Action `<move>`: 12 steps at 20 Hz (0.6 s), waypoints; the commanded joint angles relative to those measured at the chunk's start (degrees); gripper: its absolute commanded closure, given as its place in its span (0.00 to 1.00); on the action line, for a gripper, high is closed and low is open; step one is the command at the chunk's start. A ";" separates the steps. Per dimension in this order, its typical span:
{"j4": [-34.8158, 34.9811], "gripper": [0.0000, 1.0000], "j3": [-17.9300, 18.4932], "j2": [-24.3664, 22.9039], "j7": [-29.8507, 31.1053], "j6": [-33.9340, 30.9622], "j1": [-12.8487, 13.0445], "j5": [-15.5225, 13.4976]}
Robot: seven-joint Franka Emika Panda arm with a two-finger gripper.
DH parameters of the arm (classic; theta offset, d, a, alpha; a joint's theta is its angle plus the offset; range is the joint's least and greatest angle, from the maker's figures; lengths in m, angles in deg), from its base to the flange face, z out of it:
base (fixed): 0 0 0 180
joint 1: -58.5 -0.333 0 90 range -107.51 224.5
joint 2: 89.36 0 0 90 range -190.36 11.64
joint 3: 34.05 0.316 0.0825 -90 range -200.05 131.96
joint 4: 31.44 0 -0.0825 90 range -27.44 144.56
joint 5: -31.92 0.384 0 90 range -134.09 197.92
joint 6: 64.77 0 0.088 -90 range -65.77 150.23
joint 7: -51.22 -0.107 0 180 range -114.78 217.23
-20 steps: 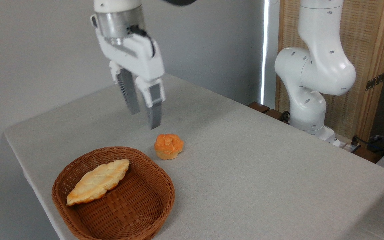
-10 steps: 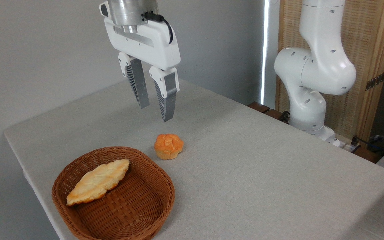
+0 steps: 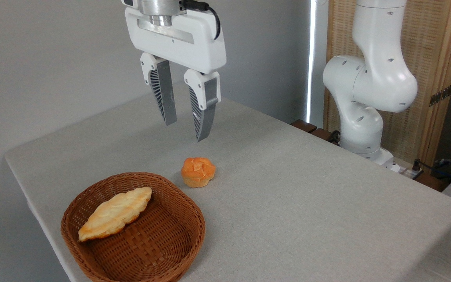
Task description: Put bread into the basket
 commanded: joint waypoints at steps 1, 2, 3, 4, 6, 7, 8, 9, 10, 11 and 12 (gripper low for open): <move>-0.78 0.00 1.17 0.28 -0.26 -1.28 3.02 -0.44; -0.78 0.00 1.09 0.37 -0.35 -1.28 3.02 -0.44; -0.78 0.00 1.09 0.45 -0.44 -1.28 3.02 -0.53; -0.78 0.00 1.09 0.63 -0.44 -1.28 3.02 -0.79; -0.78 0.00 1.09 1.15 -0.18 -1.19 3.02 -1.06; -0.78 0.00 1.17 1.33 -0.18 -1.19 3.02 -1.06; -0.78 0.00 1.18 1.33 -0.18 -1.19 3.02 -1.06; -0.78 0.00 1.35 1.42 -0.18 -1.01 3.02 -1.06; -0.78 0.00 1.44 1.42 -0.26 -0.75 3.02 -1.06; -0.78 0.00 1.44 1.51 -0.26 -0.75 3.02 -1.06; -0.69 0.00 1.79 1.60 -0.26 -0.66 3.02 -1.06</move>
